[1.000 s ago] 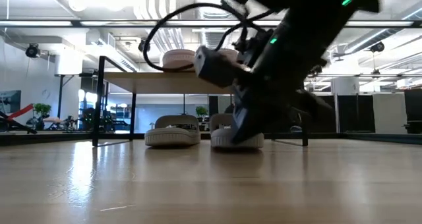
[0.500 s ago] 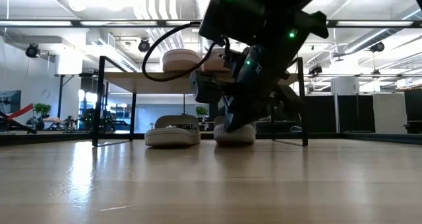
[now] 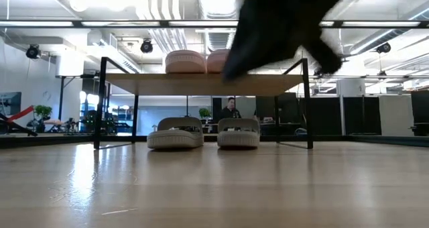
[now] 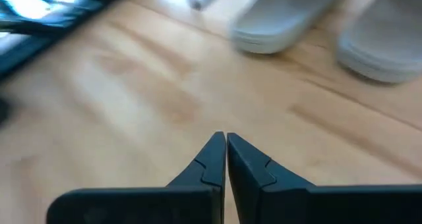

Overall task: Pick and place slides into the shelf
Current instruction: Return to Home Position

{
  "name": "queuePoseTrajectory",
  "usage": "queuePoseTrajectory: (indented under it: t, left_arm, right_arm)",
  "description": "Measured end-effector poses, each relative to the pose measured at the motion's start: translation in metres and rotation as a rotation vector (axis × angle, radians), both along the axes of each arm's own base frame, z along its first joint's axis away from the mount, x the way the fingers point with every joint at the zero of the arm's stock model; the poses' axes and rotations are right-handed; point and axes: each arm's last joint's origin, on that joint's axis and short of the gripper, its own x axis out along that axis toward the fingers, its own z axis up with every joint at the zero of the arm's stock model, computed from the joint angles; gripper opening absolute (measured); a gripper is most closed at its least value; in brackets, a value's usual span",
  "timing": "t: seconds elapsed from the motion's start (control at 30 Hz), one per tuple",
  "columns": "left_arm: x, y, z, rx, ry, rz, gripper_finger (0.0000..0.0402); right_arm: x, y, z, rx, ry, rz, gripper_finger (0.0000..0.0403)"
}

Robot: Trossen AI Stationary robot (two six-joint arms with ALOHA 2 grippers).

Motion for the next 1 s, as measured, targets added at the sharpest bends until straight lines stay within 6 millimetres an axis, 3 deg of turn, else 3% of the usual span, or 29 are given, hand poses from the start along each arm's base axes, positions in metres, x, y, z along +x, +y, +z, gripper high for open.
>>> queuePoseTrajectory:
  t: [0.17,0.3,0.47,0.6,0.77,1.0]
  left_arm:
    - [0.017,-0.001,-0.017,-0.02,0.084,-0.022,0.0]
    - [0.038,0.004,-0.028,-0.068,0.146,-0.062,0.0]
    - [0.062,0.023,-0.045,0.011,0.219,-0.041,0.0]
    - [0.07,0.046,-0.057,0.121,0.321,0.013,0.0]
    - [0.064,0.073,-0.072,0.351,0.41,0.153,0.0]
    - [0.063,0.091,-0.087,0.445,0.473,0.135,0.0]
  right_arm:
    - [-0.019,0.044,0.036,0.096,-0.04,0.144,0.0008]
    - [-0.034,0.063,0.062,0.191,-0.051,0.248,0.0008]
    - [-0.065,0.08,0.085,0.195,-0.102,0.258,0.0009]
    - [-0.091,0.088,0.087,0.186,-0.12,0.202,0.0008]
    - [-0.115,0.089,0.079,0.173,-0.08,0.118,0.0008]
    - [-0.117,0.076,0.074,0.14,-0.044,0.028,0.0008]
